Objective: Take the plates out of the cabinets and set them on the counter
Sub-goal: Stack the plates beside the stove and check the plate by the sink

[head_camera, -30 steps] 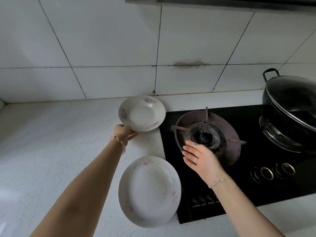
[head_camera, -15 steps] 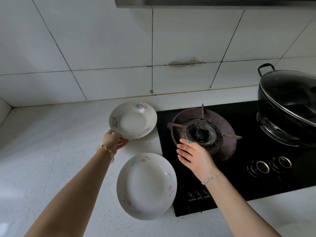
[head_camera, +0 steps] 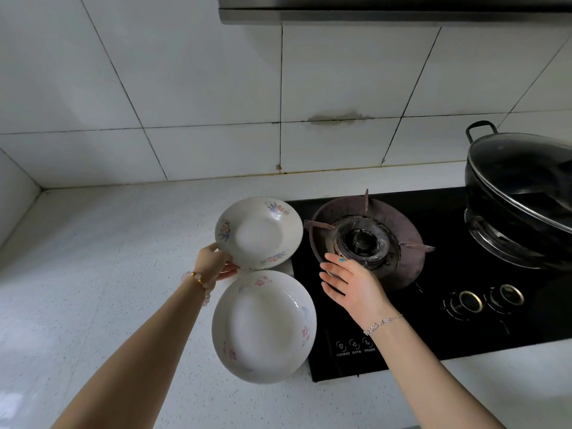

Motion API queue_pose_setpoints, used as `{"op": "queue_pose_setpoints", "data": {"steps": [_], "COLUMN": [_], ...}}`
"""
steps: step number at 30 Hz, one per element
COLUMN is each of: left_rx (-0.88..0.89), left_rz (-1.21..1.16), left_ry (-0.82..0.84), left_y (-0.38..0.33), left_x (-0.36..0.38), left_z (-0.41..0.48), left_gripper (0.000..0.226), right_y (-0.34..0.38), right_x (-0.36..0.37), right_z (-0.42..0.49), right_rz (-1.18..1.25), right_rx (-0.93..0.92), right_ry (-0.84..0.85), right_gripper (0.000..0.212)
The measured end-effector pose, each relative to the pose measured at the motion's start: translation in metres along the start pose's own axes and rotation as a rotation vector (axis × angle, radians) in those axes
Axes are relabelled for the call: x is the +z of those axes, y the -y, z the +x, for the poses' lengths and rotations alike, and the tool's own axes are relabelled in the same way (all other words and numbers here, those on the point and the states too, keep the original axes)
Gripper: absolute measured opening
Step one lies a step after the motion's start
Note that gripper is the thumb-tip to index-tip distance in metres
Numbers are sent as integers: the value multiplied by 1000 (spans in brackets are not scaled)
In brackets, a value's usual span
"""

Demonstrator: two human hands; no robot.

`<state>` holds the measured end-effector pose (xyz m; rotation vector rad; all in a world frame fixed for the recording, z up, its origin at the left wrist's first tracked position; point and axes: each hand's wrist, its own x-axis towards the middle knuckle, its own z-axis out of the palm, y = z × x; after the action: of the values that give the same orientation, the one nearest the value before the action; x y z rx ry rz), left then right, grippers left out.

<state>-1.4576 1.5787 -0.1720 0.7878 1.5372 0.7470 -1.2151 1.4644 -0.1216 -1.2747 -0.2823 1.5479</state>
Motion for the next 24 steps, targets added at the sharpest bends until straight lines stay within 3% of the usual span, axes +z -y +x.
{"op": "queue_pose_setpoints", "data": {"steps": [12, 16, 19, 24], "left_rx": [-19, 203, 401, 428], "left_rz": [207, 391, 96, -234], "left_ry": [32, -212, -118, 91], "left_y": [-8, -19, -35, -44], "left_x": [-7, -11, -8, 2], "left_z": [-14, -30, -58, -105], "left_gripper": [39, 45, 28, 12], "right_y": [0, 5, 9, 18], "right_x": [-6, -4, 2, 13], "right_z": [-8, -12, -15, -26], "right_rz": [-14, -16, -11, -20], "right_rx": [-7, -27, -38, -105], "right_ry": [-9, 4, 30, 81], "right_gripper": [23, 24, 25, 23]}}
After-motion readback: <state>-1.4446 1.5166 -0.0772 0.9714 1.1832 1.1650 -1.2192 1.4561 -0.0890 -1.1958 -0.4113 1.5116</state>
